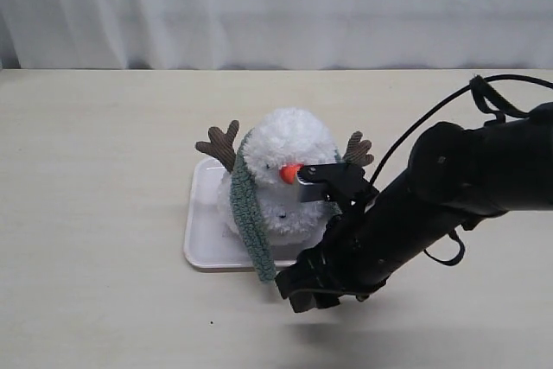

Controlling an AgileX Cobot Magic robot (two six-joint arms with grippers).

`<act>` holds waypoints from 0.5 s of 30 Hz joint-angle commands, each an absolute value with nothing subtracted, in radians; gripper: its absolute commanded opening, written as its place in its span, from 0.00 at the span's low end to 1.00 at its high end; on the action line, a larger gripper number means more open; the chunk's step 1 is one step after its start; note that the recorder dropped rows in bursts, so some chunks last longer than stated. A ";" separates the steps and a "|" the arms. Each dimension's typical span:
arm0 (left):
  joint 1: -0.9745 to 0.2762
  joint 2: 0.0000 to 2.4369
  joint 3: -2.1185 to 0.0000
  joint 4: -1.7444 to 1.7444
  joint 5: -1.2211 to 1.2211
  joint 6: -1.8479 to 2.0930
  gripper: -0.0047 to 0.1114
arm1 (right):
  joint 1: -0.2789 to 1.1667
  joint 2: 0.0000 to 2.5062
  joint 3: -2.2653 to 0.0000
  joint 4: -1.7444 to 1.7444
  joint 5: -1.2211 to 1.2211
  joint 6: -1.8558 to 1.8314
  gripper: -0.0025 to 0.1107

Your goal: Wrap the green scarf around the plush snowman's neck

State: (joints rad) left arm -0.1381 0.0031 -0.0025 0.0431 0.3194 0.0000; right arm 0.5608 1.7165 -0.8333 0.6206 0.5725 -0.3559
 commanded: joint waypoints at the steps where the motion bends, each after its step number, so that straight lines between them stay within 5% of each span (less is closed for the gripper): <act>1: -0.135 0.000 0.000 0.039 0.310 0.005 0.04 | 0.562 1.699 -0.809 0.777 0.606 -0.537 0.44; 9: -0.135 0.000 0.000 0.039 0.310 0.005 0.04 | 0.564 1.696 -0.809 1.118 0.698 -0.920 0.44; 15: -0.135 0.000 0.000 0.039 0.310 0.005 0.04 | 0.709 1.672 -0.809 1.109 0.479 -1.007 0.44</act>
State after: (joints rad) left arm -0.1381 0.0031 -0.0025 0.0431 0.3194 0.0000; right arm 0.6400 1.6924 -0.8127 1.1189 0.5994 -0.9646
